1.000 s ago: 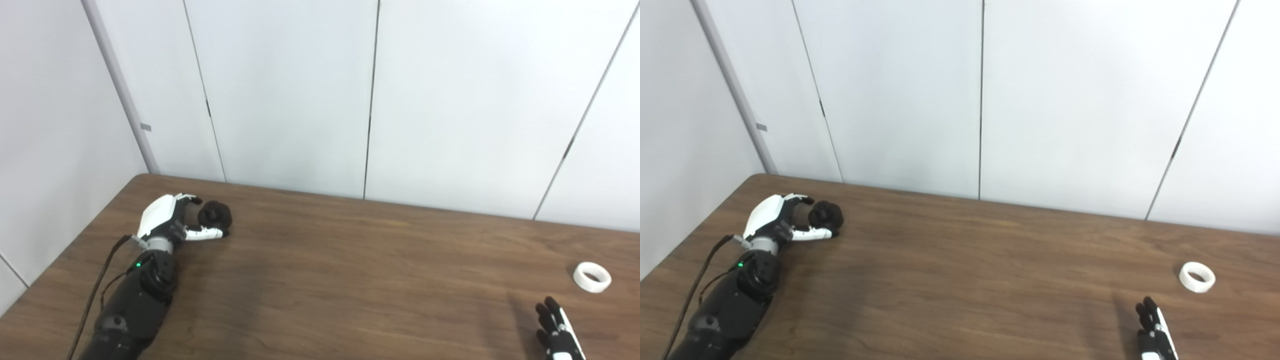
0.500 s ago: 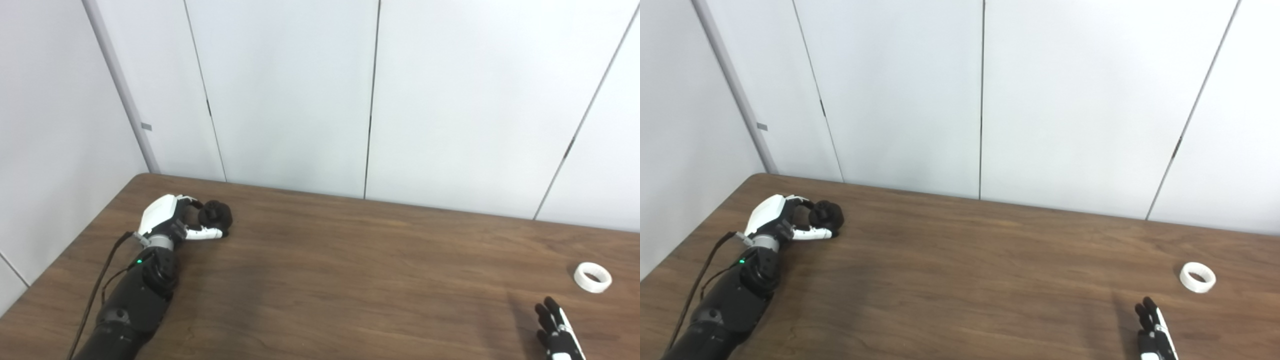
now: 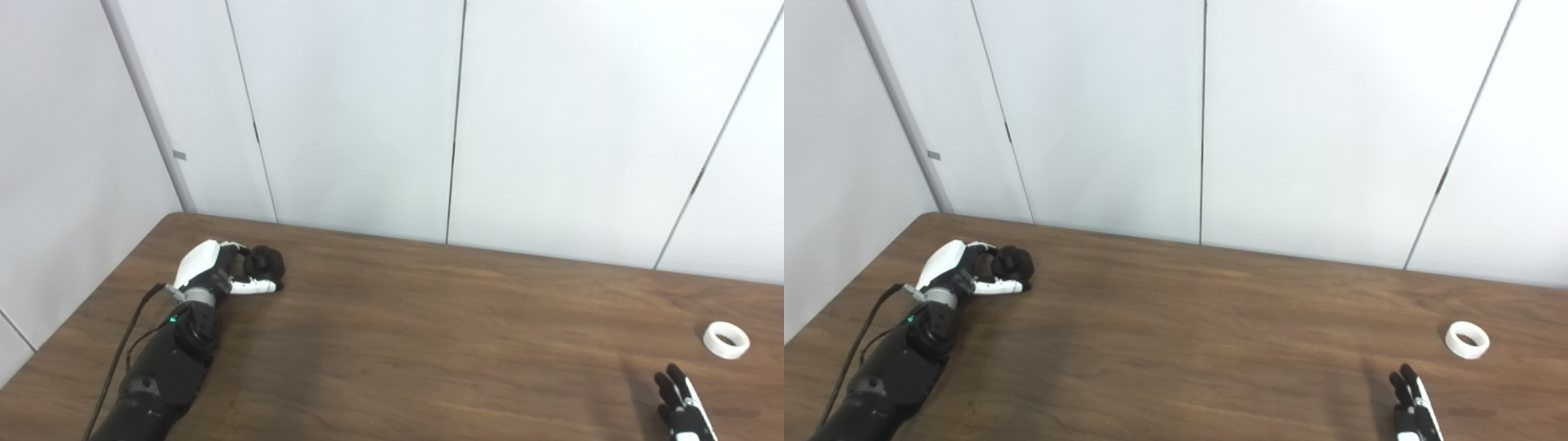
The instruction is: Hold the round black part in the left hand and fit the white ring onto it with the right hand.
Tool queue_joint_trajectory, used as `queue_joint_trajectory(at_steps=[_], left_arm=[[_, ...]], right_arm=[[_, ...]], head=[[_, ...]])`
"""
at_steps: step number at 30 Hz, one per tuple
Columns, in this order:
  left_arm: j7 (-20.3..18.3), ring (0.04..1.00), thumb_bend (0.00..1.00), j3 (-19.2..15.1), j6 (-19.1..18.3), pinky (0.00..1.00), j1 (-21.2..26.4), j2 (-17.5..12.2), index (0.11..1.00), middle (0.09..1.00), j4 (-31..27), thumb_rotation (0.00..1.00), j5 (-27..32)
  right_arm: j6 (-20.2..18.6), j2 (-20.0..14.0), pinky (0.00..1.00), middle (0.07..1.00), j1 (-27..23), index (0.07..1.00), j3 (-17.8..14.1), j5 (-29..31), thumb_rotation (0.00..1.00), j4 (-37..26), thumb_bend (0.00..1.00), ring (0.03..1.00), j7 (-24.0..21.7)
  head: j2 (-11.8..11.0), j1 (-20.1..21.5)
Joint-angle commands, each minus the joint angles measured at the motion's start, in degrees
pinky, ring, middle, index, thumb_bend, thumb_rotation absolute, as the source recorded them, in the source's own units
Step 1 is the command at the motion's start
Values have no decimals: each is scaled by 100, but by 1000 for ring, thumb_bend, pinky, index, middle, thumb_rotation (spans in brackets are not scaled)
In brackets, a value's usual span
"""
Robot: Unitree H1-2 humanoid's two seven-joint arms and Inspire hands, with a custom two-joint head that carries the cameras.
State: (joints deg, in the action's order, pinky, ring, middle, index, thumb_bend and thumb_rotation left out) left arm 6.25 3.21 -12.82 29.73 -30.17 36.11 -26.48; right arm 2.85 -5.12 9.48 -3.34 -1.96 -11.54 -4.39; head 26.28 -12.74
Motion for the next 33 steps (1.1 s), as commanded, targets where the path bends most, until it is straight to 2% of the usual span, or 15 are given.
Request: queue_joint_trajectory(at_steps=[1, 17, 19, 20, 22, 23, 24, 25, 27, 33], left_arm=[[62, 1000, 958, -35, 71, 1000, 321, -159, 761, 945, -131, 317, 34], [209, 1000, 943, -5, 107, 1000, 265, -200, 743, 933, -87, 301, 24], [257, 999, 935, -31, 79, 1000, 244, -192, 716, 927, -113, 288, 28], [316, 982, 915, -43, 77, 1000, 235, -181, 658, 911, -121, 255, 15], [479, 972, 901, -83, 148, 1000, 230, -149, 629, 901, -87, 233, 26], [579, 956, 717, -100, 213, 1000, 234, -133, 561, 882, -40, 154, 38], [677, 942, 604, -114, 299, 1000, 236, -122, 517, 861, 11, 101, 51], [754, 932, 566, -117, 353, 1000, 236, -115, 501, 846, 38, 80, 56], [841, 918, 533, -75, 405, 1000, 234, -123, 487, 823, 63, 60, 16], [943, 900, 524, 69, 458, 1000, 240, -178, 484, 796, 106, 52, -78]], right_arm=[[45, 33, 1000, 956, 287, 967, 29, -26, 931, -38, 501, 992, 74], [41, 12, 1000, 955, 313, 971, 21, 31, 929, -68, 470, 994, 56], [21, 9, 1000, 957, 326, 972, 22, 39, 928, -86, 471, 995, 54], [11, 6, 1000, 959, 330, 971, 22, 24, 931, -91, 480, 994, 60], [18, 1, 1000, 959, 329, 972, 25, 9, 933, -85, 483, 993, 65], [30, -2, 1000, 960, 327, 972, 27, 4, 935, -79, 485, 993, 64], [33, -3, 1000, 959, 327, 971, 30, 11, 938, -81, 484, 992, 57], [35, -7, 1000, 958, 327, 970, 33, 21, 940, -84, 478, 992, 48], [42, -6, 1000, 960, 325, 972, 32, 43, 942, -82, 467, 996, 41], [-7, -13, 1000, 961, 325, 975, 27, 21, 951, -109, 463, 999, 51]], head=[[7, -4], [41, -10], [42, -15], [47, -26], [47, -26], [47, -26], [47, -26], [47, -26], [40, -27], [38, -31]])
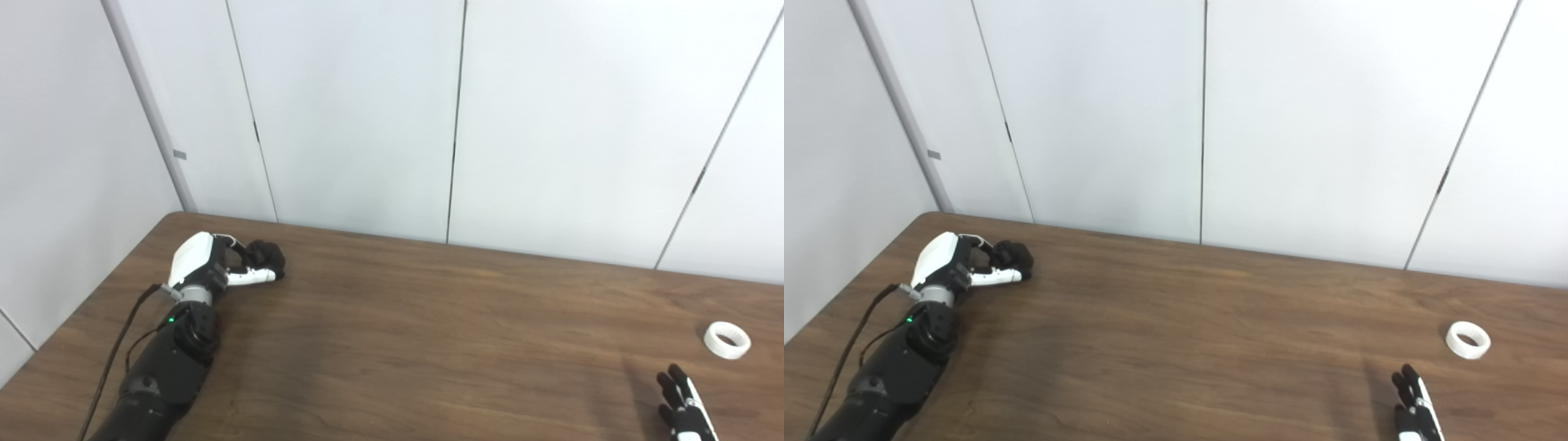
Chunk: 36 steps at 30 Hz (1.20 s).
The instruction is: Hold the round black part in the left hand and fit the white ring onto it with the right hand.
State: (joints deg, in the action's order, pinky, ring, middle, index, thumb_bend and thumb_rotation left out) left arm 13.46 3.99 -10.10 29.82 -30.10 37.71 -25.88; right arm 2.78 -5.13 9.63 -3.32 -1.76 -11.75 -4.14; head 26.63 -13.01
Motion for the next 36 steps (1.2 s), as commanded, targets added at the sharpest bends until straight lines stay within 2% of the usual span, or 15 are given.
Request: queue_joint_trajectory(at_steps=[1, 18, 24, 30, 36], left_arm=[[233, 895, 524, 6, 183, 1000, 228, -190, 483, 791, -60, 51, -153], [240, 886, 524, 59, 180, 1000, 101, -165, 485, 782, -356, 51, -238], [146, 890, 523, 147, 152, 1000, -252, -118, 485, 781, -1227, 50, -400], [54, 896, 524, 283, 6, 1000, -526, -50, 485, 778, -1911, 50, -746], [35, 898, 524, 412, -31, 1000, -814, 178, 485, 777, -2487, 51, -1043]], right_arm=[[-12, -11, 1000, 962, 312, 975, 24, 1, 952, -95, 466, 1000, 26], [56, -8, 1000, 955, 273, 970, 24, -47, 957, -34, 476, 997, 43], [78, 33, 982, 945, 241, 963, 60, -140, 947, -24, 507, 983, 96], [35, 77, 983, 947, 227, 967, 97, -137, 935, -63, 454, 982, 138], [-13, 99, 987, 946, 191, 971, 157, -188, 932, -90, 410, 987, 186]], head=[[2, -4], [19, 74], [39, 169], [67, 281], [124, 440]])
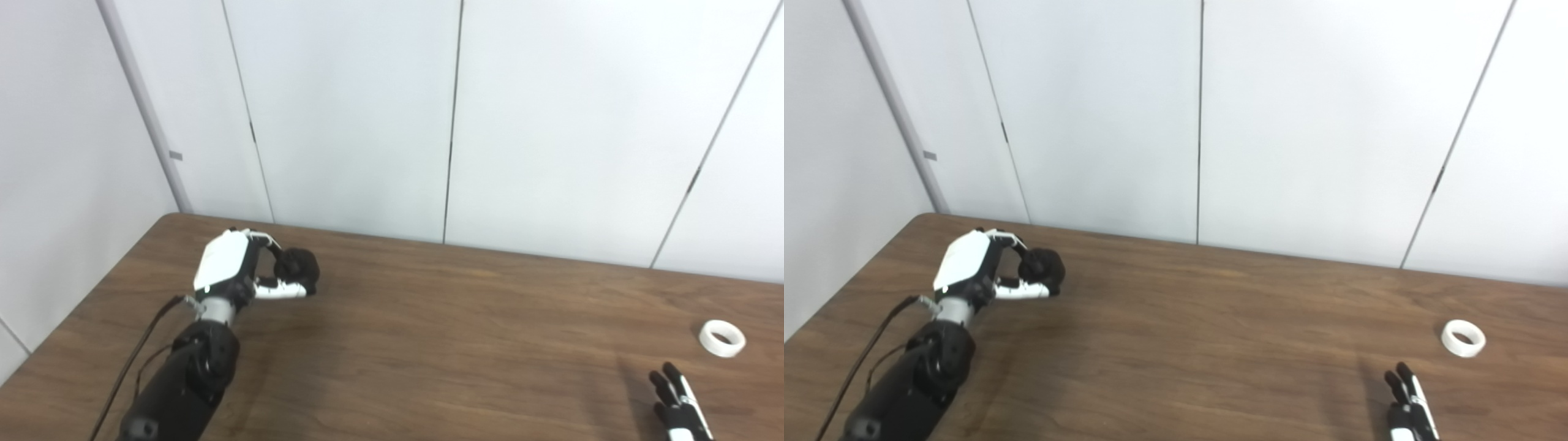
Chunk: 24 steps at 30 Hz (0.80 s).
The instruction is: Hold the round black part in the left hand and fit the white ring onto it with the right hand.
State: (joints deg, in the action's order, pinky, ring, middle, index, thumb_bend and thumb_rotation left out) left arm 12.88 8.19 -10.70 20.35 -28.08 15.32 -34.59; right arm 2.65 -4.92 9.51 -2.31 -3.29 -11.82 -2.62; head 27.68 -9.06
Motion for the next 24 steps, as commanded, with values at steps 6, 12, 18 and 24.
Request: queue_joint_trajectory(at_steps=[6, 12, 18, 24], left_arm=[[-90, 893, 524, 308, -82, 1000, -231, 344, 485, 779, -999, 53, -635], [-194, 888, 524, 759, 44, 1000, -588, 670, 485, 774, -1635, 54, -1209], [-367, 892, 524, 1043, 121, 1000, -852, 913, 484, 774, -2069, 54, -1589], [-612, 892, 524, 1252, 175, 1000, -1117, 1164, 484, 770, -2385, 55, -1891]], right_arm=[[-49, 112, 968, 939, 177, 965, 132, -170, 910, -143, 402, 980, 114], [-172, 166, 956, 931, 169, 954, 174, -166, 864, -279, 421, 973, 229], [-277, 203, 963, 923, 156, 948, 204, -233, 860, -420, 435, 960, 352], [-475, 124, 948, 926, 220, 947, 166, -219, 871, -632, 479, 960, 348]], head=[[89, 238], [180, 404], [314, 627], [478, 861]])
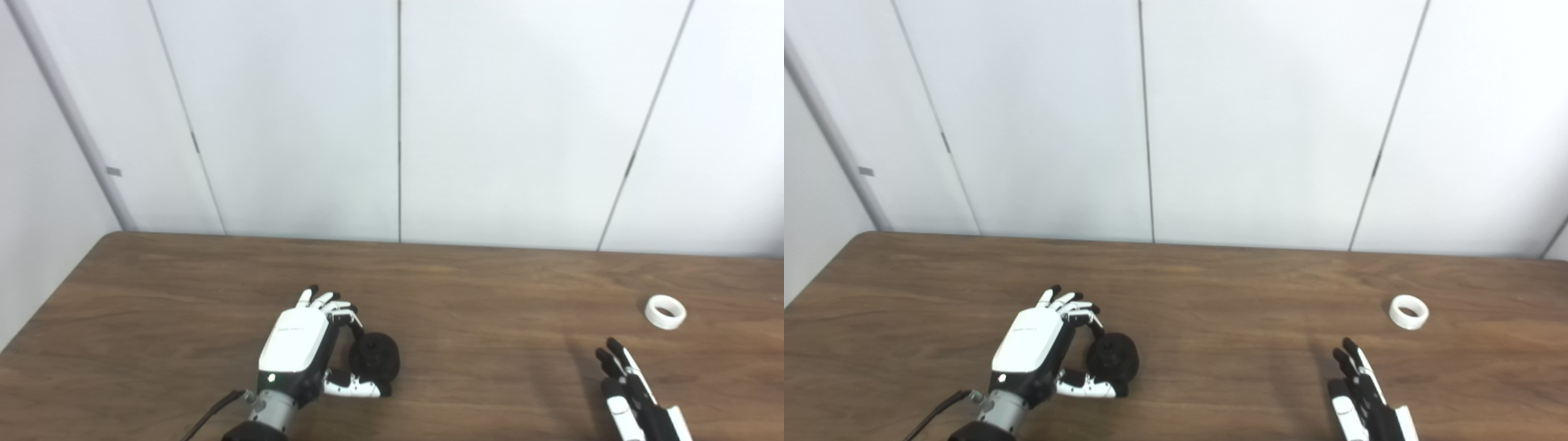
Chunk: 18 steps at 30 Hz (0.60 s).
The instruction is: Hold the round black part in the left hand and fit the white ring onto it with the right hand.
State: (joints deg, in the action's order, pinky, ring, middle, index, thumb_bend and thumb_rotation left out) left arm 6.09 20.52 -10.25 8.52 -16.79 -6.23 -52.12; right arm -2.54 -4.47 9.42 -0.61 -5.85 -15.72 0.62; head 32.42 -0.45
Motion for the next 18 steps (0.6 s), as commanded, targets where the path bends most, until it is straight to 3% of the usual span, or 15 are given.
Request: queue_joint_trajectory(at_steps=[1, 9, 18], left_arm=[[33, 891, 524, 55, 136, 1000, 22, 73, 484, 770, -269, 54, -177], [-174, 889, 524, 278, 237, 1000, -294, 292, 485, 768, -447, 55, -378], [-157, 885, 524, 343, 276, 1000, -516, 585, 484, 763, -290, 54, -381]], right_arm=[[18, 69, 943, 926, 238, 947, -19, 43, 869, -275, 491, 959, 23], [-83, 18, 943, 912, 271, 937, -98, 19, 879, -454, 522, 951, 31], [-244, 72, 942, 902, 273, 924, -222, 123, 858, -621, 507, 945, 58]], head=[[27, 25], [236, 235], [397, 317]])
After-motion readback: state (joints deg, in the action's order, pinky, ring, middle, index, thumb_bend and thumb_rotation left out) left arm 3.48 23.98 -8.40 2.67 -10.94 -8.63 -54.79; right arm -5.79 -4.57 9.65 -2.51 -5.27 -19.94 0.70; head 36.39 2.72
